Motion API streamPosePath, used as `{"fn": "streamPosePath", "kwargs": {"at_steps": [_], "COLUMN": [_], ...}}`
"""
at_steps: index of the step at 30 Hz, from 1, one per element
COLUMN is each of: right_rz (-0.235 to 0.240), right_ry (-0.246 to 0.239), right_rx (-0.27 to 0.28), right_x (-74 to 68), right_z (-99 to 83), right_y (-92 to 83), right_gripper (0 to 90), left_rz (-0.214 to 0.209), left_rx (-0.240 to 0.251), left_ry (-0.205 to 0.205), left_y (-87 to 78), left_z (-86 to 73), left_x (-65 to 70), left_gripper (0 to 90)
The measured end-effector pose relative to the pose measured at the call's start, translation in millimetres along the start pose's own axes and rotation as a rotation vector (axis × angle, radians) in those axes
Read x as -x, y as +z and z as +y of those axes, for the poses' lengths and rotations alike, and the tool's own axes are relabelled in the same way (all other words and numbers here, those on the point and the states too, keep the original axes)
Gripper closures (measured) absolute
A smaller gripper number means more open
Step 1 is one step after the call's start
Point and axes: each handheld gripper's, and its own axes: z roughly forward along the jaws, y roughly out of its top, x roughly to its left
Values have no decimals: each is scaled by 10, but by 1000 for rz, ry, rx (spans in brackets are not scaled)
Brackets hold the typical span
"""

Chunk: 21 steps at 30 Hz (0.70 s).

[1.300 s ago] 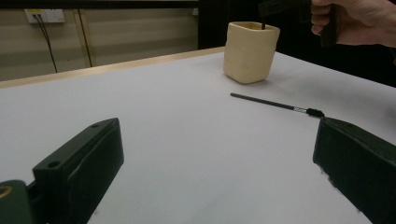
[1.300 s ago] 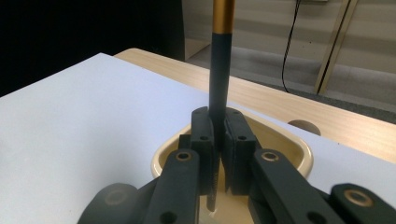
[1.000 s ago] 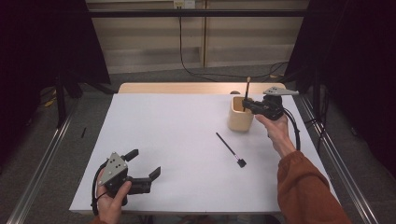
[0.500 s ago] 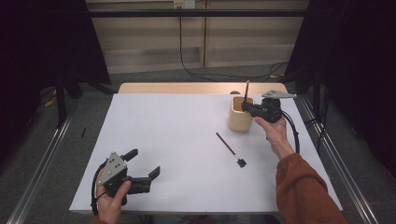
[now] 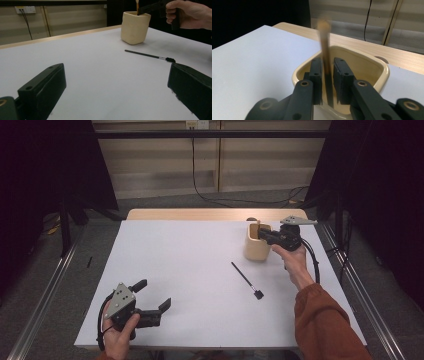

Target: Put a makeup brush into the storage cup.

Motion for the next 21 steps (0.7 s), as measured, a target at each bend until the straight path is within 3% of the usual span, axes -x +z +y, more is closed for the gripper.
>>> {"fn": "streamPosePath", "kwargs": {"at_steps": [10,21], "right_rz": [-16,-13], "right_ry": [-4,-14], "right_rx": [16,54], "right_x": [5,-68], "right_z": [24,38], "right_y": [-54,-71], "right_gripper": [390,121], "left_rz": [2,16], "left_rx": [3,7], "left_ry": [-3,-14], "left_y": [1,-6], "left_z": [0,-4], "left_x": [-9,-28], "left_gripper": [17,19]}}
